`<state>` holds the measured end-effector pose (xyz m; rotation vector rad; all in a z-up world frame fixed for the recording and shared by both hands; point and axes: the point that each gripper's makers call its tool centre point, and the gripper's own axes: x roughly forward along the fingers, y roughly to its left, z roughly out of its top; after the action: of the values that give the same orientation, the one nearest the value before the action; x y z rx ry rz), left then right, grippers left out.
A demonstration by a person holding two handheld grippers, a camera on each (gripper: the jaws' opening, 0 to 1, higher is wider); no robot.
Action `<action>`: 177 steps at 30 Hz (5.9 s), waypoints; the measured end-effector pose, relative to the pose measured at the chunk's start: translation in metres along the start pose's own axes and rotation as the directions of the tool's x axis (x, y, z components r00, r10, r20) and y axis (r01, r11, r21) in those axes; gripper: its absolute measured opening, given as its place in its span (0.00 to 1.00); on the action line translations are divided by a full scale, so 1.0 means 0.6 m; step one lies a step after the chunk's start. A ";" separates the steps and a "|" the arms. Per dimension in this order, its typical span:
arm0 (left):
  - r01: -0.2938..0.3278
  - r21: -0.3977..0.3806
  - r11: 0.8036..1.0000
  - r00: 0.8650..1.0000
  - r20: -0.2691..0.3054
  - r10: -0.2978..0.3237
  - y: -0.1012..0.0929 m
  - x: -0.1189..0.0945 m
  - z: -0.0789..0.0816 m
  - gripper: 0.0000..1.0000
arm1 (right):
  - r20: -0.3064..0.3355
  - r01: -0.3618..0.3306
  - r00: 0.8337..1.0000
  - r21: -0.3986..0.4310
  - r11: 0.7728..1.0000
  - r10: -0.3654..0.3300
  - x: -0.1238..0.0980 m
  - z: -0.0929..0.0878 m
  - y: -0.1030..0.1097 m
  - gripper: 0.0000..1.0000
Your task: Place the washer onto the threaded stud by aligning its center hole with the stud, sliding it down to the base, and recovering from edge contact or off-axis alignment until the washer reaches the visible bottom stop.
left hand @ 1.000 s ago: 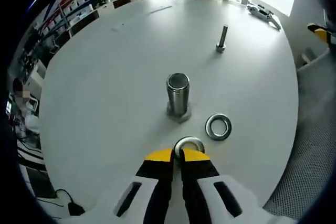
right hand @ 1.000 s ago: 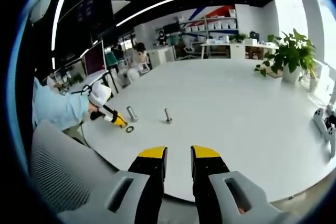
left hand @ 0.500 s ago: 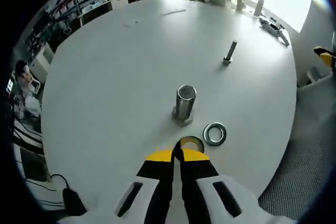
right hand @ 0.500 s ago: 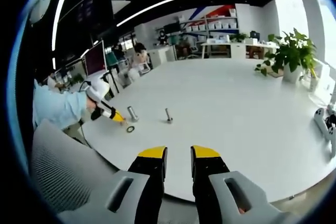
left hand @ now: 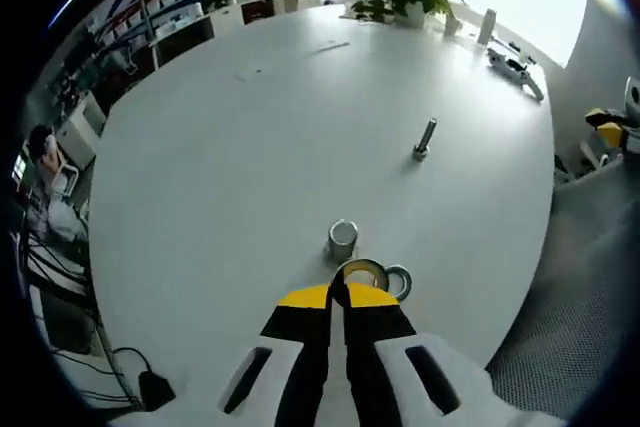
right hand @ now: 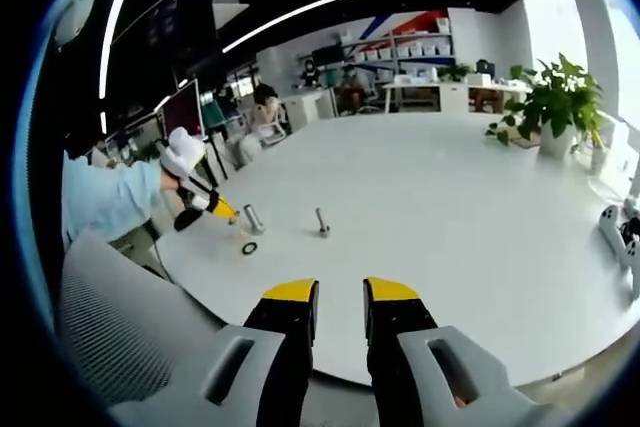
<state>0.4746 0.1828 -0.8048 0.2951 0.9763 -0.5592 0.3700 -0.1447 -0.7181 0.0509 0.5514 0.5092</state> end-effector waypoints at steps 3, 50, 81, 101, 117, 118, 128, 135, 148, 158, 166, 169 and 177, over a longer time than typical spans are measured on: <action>-0.001 0.005 1.000 1.000 0.007 0.001 0.001 -0.004 0.010 0.01 | 0.001 0.000 1.000 -0.001 1.000 0.000 0.000 0.000 0.000 0.20; 0.031 -0.110 0.993 0.998 -0.044 -0.036 0.015 0.027 0.043 0.02 | 0.016 -0.001 1.000 0.009 1.000 0.001 0.000 0.006 0.000 0.20; 0.040 -0.085 0.996 0.998 -0.048 -0.044 0.004 0.030 0.016 0.01 | 0.018 -0.002 1.000 0.011 1.000 0.002 0.000 0.006 0.000 0.20; 0.097 0.069 0.993 0.995 -0.020 -0.096 -0.035 0.050 0.001 0.09 | 0.018 -0.001 1.000 0.015 1.000 0.001 -0.001 0.002 -0.004 0.20; 0.190 0.181 0.965 0.981 -0.061 -0.182 -0.087 0.070 -0.024 0.12 | 0.016 0.000 1.000 0.016 1.000 0.000 0.001 0.004 -0.001 0.20; 0.192 0.186 0.964 0.981 -0.069 -0.182 -0.088 0.072 -0.027 0.12 | 0.016 0.000 1.000 0.015 1.000 0.000 0.001 0.004 -0.001 0.20; 0.152 0.213 0.965 0.986 -0.095 -0.134 -0.071 0.095 -0.041 0.11 | 0.017 -0.001 1.000 0.016 1.000 0.000 0.001 0.005 -0.001 0.20; 0.154 0.203 0.967 0.985 -0.108 -0.134 -0.069 0.104 -0.050 0.11 | 0.018 0.001 1.000 0.018 1.000 -0.001 0.000 0.004 -0.003 0.20; 0.106 0.303 0.947 0.993 -0.084 -0.084 -0.071 0.107 -0.046 0.03 | 0.018 0.003 1.000 0.020 1.000 -0.003 0.000 0.003 -0.004 0.20; 0.062 0.293 0.954 0.997 -0.058 -0.047 -0.063 0.100 -0.042 0.02 | 0.020 0.002 1.000 0.021 1.000 -0.003 -0.001 0.003 -0.005 0.20; 0.056 0.261 0.964 0.998 -0.050 -0.045 -0.058 0.081 -0.036 0.01 | 0.020 0.001 1.000 0.021 1.000 -0.001 -0.001 0.003 -0.005 0.20; 0.050 0.254 0.966 0.998 -0.043 -0.040 -0.055 0.072 -0.031 0.01 | 0.022 0.001 1.000 0.022 1.000 -0.001 -0.001 0.004 -0.004 0.20; 0.035 0.224 0.974 0.999 -0.015 -0.033 -0.050 0.045 -0.004 0.01 | 0.021 -0.003 1.000 0.019 1.000 0.003 -0.001 0.003 -0.004 0.20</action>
<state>0.4674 0.1506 -0.8288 0.4843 0.9312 -0.7019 0.3715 -0.1468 -0.7167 0.0753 0.5356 0.5058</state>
